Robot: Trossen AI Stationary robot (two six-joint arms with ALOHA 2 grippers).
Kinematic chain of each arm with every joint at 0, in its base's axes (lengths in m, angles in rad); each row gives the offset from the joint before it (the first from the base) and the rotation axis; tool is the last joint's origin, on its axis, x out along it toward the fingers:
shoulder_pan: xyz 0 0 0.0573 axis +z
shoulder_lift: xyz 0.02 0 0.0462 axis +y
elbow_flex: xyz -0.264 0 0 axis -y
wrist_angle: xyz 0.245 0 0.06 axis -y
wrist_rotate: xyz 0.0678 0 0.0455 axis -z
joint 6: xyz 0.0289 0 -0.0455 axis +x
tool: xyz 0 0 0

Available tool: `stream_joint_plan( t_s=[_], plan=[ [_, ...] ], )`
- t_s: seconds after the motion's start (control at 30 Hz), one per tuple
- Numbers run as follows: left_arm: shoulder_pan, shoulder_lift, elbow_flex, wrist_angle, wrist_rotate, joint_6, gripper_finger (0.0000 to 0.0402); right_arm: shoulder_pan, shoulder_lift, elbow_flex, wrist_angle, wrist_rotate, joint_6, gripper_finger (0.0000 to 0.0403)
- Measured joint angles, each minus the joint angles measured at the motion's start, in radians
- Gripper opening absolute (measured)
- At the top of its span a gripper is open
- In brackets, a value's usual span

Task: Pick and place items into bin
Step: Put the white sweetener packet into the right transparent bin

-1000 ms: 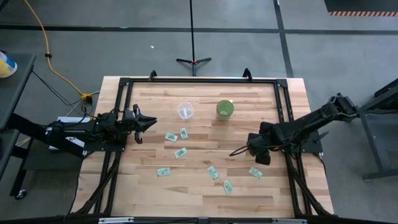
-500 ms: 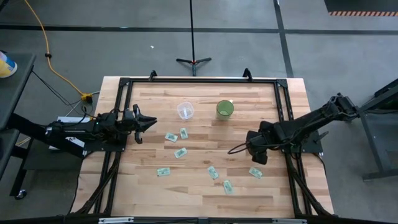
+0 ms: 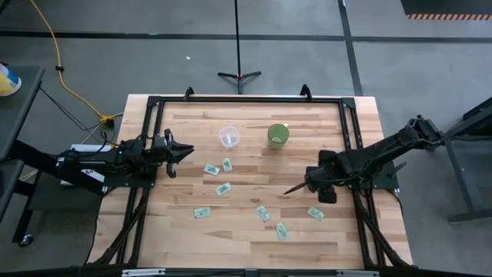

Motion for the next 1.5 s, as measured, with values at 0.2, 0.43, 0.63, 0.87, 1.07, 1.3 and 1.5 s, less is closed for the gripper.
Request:
stream_joint_plan(
  t_s=[0.2,0.43,0.63,0.87,1.07,1.3,1.5],
  plan=[
    [0.0,0.0,0.0,0.0,0.0,0.0,0.0092,-0.015,0.004,0.002,-0.017,0.046,0.012,0.0248],
    [0.0,0.0,0.0,0.002,-0.001,0.0,0.0092,-0.02,0.04,-0.009,0.024,-0.072,0.06,0.0248],
    [0.0,0.002,0.0,0.002,-0.009,0.0,0.0092,-0.021,0.04,-0.006,-0.05,-0.075,0.12,0.0248],
    [0.0,0.005,0.0,0.002,-0.009,0.0,0.0092,-0.029,0.038,0.005,0.029,-0.149,0.188,0.0248],
    [0.0,0.005,0.0,0.002,-0.009,0.0,0.0092,-0.009,0.037,0.005,0.127,-0.24,0.299,0.0248],
    [0.0,0.005,0.0,0.002,-0.01,0.0,0.0092,0.103,0.038,0.005,0.28,-0.206,0.449,0.0248],
    [0.0,0.005,0.0,0.001,-0.01,0.0,0.0092,0.221,0.077,0.005,0.303,-0.104,0.544,0.0248]
  ],
)
